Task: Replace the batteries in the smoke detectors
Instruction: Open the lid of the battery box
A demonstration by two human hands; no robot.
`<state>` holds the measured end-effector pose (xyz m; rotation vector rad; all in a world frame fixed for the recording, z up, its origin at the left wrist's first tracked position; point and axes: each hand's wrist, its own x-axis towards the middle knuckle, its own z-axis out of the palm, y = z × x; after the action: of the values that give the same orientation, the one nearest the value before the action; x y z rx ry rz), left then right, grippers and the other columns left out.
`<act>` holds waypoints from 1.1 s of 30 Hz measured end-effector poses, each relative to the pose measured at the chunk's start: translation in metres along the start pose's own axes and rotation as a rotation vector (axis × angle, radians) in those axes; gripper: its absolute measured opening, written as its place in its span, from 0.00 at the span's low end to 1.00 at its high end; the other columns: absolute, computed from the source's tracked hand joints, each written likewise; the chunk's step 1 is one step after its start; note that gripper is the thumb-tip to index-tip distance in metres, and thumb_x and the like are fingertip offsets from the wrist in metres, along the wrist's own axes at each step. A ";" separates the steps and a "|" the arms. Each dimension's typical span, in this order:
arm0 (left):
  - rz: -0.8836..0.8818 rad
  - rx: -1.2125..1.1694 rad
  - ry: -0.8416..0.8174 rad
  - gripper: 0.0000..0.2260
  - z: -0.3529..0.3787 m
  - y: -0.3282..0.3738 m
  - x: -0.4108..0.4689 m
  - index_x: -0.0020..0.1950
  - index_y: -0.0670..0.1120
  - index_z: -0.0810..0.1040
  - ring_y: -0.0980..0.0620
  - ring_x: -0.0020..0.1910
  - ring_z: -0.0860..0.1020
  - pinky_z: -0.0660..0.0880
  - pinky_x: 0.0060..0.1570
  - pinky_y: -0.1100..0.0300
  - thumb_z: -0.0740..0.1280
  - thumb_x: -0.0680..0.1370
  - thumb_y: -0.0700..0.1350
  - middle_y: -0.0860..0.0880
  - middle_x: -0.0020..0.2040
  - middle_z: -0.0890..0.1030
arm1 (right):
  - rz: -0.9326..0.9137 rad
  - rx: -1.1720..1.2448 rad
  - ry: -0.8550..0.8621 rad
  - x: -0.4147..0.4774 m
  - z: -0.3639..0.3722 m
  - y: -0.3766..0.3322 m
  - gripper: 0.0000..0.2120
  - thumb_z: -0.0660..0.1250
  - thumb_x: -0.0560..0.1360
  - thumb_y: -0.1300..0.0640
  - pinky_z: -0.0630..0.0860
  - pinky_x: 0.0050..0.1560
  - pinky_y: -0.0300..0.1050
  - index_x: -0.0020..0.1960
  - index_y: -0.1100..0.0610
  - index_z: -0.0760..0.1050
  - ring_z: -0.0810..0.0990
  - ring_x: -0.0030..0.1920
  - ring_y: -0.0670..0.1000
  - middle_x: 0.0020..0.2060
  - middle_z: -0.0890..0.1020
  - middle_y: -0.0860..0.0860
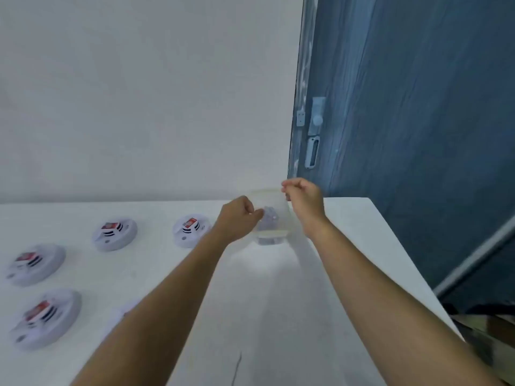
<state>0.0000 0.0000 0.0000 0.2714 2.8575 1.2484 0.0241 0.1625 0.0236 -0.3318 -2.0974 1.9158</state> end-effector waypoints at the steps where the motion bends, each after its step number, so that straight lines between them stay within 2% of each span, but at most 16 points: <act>1: -0.029 0.019 0.018 0.12 0.004 -0.003 0.000 0.44 0.45 0.71 0.50 0.42 0.72 0.65 0.38 0.59 0.67 0.77 0.52 0.51 0.40 0.76 | 0.013 -0.070 0.019 -0.001 0.000 0.007 0.09 0.63 0.78 0.61 0.72 0.49 0.38 0.48 0.52 0.81 0.80 0.49 0.46 0.46 0.82 0.45; 3: -0.135 0.037 0.062 0.17 0.014 -0.015 0.007 0.51 0.43 0.70 0.47 0.47 0.73 0.68 0.44 0.57 0.65 0.78 0.57 0.47 0.48 0.76 | 0.072 -0.183 0.069 0.000 -0.001 0.024 0.09 0.63 0.79 0.60 0.71 0.49 0.38 0.55 0.52 0.80 0.79 0.55 0.49 0.52 0.81 0.47; 5: -0.231 -0.071 0.034 0.23 0.021 -0.024 0.012 0.57 0.41 0.69 0.44 0.50 0.77 0.75 0.47 0.53 0.64 0.77 0.61 0.44 0.52 0.76 | 0.155 -0.214 0.048 0.000 -0.002 0.042 0.14 0.64 0.80 0.56 0.71 0.54 0.40 0.64 0.54 0.76 0.77 0.61 0.53 0.61 0.79 0.50; 8: -0.316 -0.173 -0.040 0.23 0.025 -0.027 0.015 0.56 0.41 0.72 0.43 0.48 0.81 0.79 0.37 0.56 0.63 0.78 0.62 0.42 0.51 0.78 | 0.271 -0.227 -0.028 0.001 -0.003 0.054 0.25 0.67 0.80 0.48 0.72 0.61 0.44 0.74 0.57 0.69 0.76 0.66 0.55 0.68 0.75 0.53; 9: -0.321 -0.210 -0.058 0.22 0.029 -0.030 0.017 0.52 0.41 0.75 0.43 0.46 0.81 0.79 0.37 0.56 0.63 0.78 0.61 0.42 0.49 0.80 | 0.291 -0.226 -0.055 0.002 -0.003 0.059 0.26 0.68 0.79 0.48 0.74 0.60 0.45 0.73 0.58 0.70 0.77 0.64 0.56 0.65 0.77 0.53; 10: -0.334 -0.258 -0.074 0.22 0.029 -0.030 0.020 0.48 0.41 0.76 0.43 0.44 0.81 0.78 0.37 0.56 0.63 0.78 0.61 0.41 0.47 0.81 | 0.305 -0.205 -0.079 0.002 -0.004 0.062 0.23 0.68 0.80 0.48 0.77 0.54 0.43 0.70 0.59 0.73 0.80 0.59 0.55 0.60 0.80 0.52; 11: -0.348 -0.317 -0.082 0.21 0.031 -0.032 0.021 0.46 0.40 0.77 0.43 0.40 0.81 0.78 0.37 0.56 0.64 0.78 0.60 0.41 0.45 0.82 | 0.313 -0.154 -0.098 0.000 -0.004 0.063 0.18 0.67 0.80 0.50 0.77 0.44 0.38 0.66 0.59 0.77 0.81 0.51 0.52 0.52 0.82 0.50; 12: -0.358 -0.375 -0.086 0.21 0.031 -0.032 0.021 0.45 0.39 0.78 0.44 0.37 0.79 0.77 0.37 0.56 0.65 0.78 0.58 0.41 0.42 0.81 | 0.318 -0.095 -0.117 -0.001 -0.004 0.061 0.14 0.67 0.81 0.53 0.75 0.36 0.33 0.62 0.60 0.79 0.81 0.44 0.49 0.46 0.82 0.49; 14: -0.379 -0.467 -0.083 0.20 0.030 -0.033 0.021 0.44 0.37 0.78 0.47 0.30 0.73 0.75 0.36 0.56 0.67 0.78 0.55 0.42 0.36 0.77 | 0.336 -0.006 -0.121 -0.001 -0.005 0.059 0.10 0.66 0.81 0.58 0.71 0.27 0.30 0.59 0.62 0.80 0.78 0.37 0.45 0.40 0.81 0.48; 17: -0.386 -0.565 -0.128 0.16 0.026 -0.033 0.017 0.44 0.37 0.75 0.48 0.28 0.68 0.70 0.34 0.56 0.68 0.79 0.51 0.43 0.34 0.71 | 0.418 0.075 -0.135 -0.004 -0.006 0.049 0.05 0.67 0.80 0.63 0.72 0.26 0.32 0.54 0.62 0.79 0.77 0.36 0.47 0.38 0.80 0.50; 19: -0.385 -0.586 -0.183 0.14 0.022 -0.035 0.012 0.47 0.38 0.75 0.49 0.29 0.67 0.69 0.33 0.57 0.69 0.79 0.49 0.43 0.36 0.70 | 0.484 0.017 -0.167 -0.004 -0.009 0.049 0.04 0.67 0.78 0.65 0.69 0.29 0.38 0.52 0.60 0.78 0.73 0.33 0.49 0.36 0.77 0.52; 22: -0.419 -0.621 -0.247 0.15 0.016 -0.036 0.001 0.49 0.34 0.77 0.49 0.30 0.69 0.71 0.29 0.60 0.70 0.78 0.47 0.43 0.37 0.72 | 0.532 -0.074 -0.215 -0.005 -0.016 0.054 0.04 0.68 0.73 0.64 0.62 0.32 0.43 0.47 0.59 0.76 0.66 0.32 0.50 0.34 0.72 0.53; 26: -0.491 -0.627 -0.259 0.17 0.012 -0.037 -0.006 0.55 0.32 0.78 0.49 0.30 0.72 0.73 0.31 0.60 0.73 0.75 0.45 0.44 0.36 0.76 | 0.588 -0.059 -0.215 -0.010 -0.019 0.056 0.04 0.66 0.73 0.61 0.63 0.34 0.44 0.47 0.58 0.74 0.68 0.34 0.51 0.38 0.73 0.54; 28: -0.518 -0.631 -0.235 0.19 0.013 -0.037 -0.004 0.57 0.33 0.79 0.47 0.32 0.74 0.75 0.33 0.59 0.73 0.74 0.47 0.44 0.37 0.77 | 0.625 -0.027 -0.206 -0.008 -0.019 0.060 0.08 0.68 0.74 0.54 0.65 0.35 0.44 0.50 0.57 0.76 0.72 0.35 0.52 0.42 0.76 0.53; 30: -0.528 -0.619 -0.206 0.22 0.018 -0.037 -0.002 0.56 0.35 0.79 0.46 0.34 0.75 0.76 0.33 0.59 0.72 0.74 0.53 0.43 0.40 0.78 | 0.636 -0.048 -0.202 -0.003 -0.018 0.063 0.14 0.71 0.75 0.46 0.65 0.33 0.43 0.53 0.56 0.78 0.74 0.37 0.52 0.43 0.79 0.52; 33: -0.524 -0.541 -0.179 0.26 0.026 -0.034 0.000 0.52 0.38 0.79 0.46 0.39 0.78 0.79 0.39 0.58 0.70 0.74 0.62 0.43 0.43 0.80 | 0.605 -0.106 -0.201 0.000 -0.015 0.067 0.23 0.74 0.74 0.43 0.64 0.30 0.42 0.59 0.60 0.79 0.73 0.33 0.51 0.40 0.79 0.53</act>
<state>-0.0027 -0.0033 -0.0425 -0.3331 2.1185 1.6712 0.0279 0.1824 -0.0418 -0.9235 -2.4323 2.2293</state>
